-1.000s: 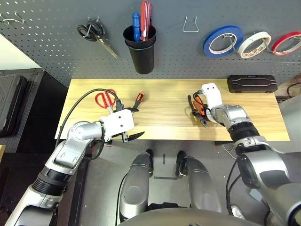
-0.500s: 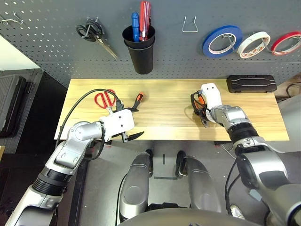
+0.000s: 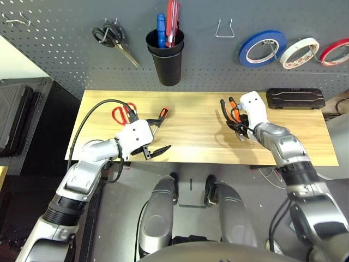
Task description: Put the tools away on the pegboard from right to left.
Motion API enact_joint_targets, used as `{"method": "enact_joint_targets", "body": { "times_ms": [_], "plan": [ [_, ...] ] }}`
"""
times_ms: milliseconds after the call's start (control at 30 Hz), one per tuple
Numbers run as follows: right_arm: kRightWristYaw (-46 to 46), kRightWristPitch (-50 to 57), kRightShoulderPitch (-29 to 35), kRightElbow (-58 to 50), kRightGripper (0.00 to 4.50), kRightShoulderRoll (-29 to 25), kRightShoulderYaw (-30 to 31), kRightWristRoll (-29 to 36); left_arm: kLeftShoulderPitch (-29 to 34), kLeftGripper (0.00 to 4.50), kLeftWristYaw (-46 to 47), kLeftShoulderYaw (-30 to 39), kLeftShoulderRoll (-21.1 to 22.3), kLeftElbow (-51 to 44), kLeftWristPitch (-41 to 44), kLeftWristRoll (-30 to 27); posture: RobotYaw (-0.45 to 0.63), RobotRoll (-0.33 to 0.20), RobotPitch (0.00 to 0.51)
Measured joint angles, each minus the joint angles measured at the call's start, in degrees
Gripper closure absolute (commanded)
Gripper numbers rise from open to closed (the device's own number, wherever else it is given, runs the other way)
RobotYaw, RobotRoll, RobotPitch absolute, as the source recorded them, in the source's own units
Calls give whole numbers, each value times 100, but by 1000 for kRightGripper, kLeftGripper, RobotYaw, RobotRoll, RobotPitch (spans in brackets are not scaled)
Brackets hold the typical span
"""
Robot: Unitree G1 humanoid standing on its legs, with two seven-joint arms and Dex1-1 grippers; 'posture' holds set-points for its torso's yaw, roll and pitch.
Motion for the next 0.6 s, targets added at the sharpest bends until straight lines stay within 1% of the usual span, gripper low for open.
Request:
{"method": "enact_joint_targets", "body": {
  "times_ms": [100,167,267,400,467,600],
  "plan": [
    [221,-781,376,-188,2091,-65,-11,42,18,0,54,202,-130,-282,-32,-391,258,0,267],
    [318,-1334,547,-190,2091,-81,-43,49,9,0,118,308,-213,-384,-27,-549,257,0,263],
    [413,-1964,626,-181,2091,-92,-82,101,-46,0,196,402,-294,-496,-23,-742,252,0,255],
    [545,-2931,618,-193,2091,-19,-300,388,-161,0,331,506,-433,-614,31,-1052,245,0,250],
    [573,-3160,575,-212,2091,7,-358,520,-237,0,398,527,-471,-714,70,-1198,242,0,249],
    [560,-3281,450,-269,2091,87,-437,712,-403,0,540,656,-522,-793,165,-1469,235,0,246]
  ]
}}
